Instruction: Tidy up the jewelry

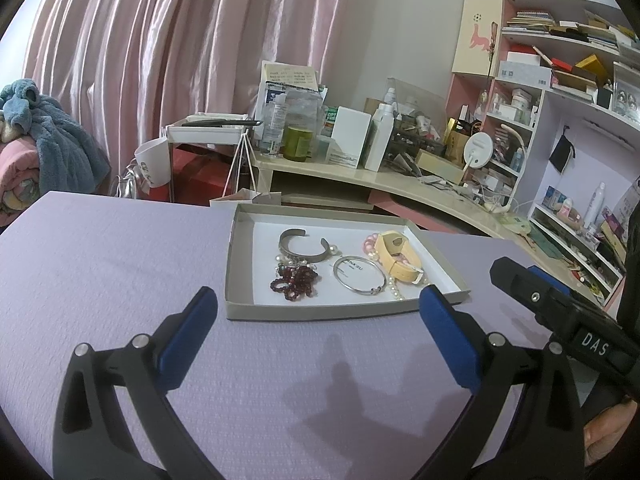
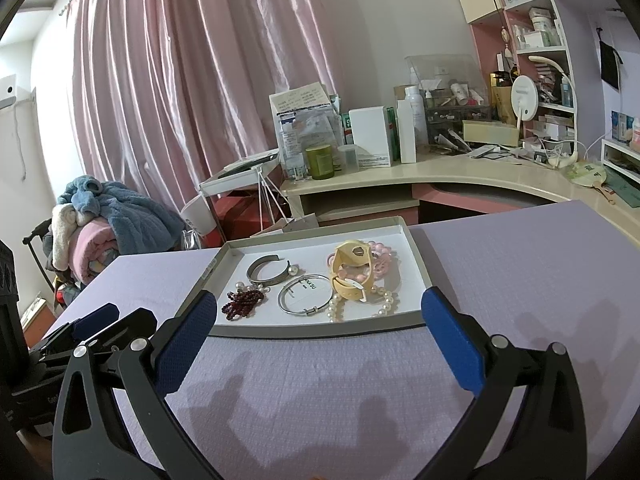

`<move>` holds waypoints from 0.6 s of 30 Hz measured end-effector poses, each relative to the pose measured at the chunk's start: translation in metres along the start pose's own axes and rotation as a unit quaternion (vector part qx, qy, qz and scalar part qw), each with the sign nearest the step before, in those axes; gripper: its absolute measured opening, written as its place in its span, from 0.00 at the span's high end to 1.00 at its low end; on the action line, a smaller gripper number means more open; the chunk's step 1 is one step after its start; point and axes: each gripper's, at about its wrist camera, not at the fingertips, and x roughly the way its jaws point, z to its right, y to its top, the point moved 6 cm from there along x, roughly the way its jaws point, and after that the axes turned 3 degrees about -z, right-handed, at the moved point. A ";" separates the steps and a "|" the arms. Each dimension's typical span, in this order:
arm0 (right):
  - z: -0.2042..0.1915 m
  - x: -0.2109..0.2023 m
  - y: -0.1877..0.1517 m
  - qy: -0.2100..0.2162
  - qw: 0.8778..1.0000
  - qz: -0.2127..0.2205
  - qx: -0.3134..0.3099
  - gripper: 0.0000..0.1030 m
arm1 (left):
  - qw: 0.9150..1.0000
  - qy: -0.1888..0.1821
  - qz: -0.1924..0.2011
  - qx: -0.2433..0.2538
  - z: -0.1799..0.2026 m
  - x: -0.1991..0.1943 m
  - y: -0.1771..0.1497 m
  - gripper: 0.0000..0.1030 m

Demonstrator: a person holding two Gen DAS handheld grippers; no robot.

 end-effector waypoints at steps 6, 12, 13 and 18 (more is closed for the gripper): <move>0.000 0.000 0.000 -0.001 1.000 0.000 0.000 0.01 | 1.000 0.001 0.001 0.000 0.000 0.000 0.000 0.02; 0.000 0.000 0.000 -0.001 1.000 0.000 0.000 0.01 | 1.000 0.000 0.000 0.000 0.001 0.000 0.000 0.02; -0.001 0.000 0.000 -0.001 1.000 0.000 0.000 0.01 | 1.000 0.000 0.001 0.000 0.001 0.000 0.000 0.02; -0.001 0.000 0.000 -0.001 1.000 0.001 -0.001 0.01 | 1.000 0.002 0.002 0.003 0.000 0.001 0.001 0.02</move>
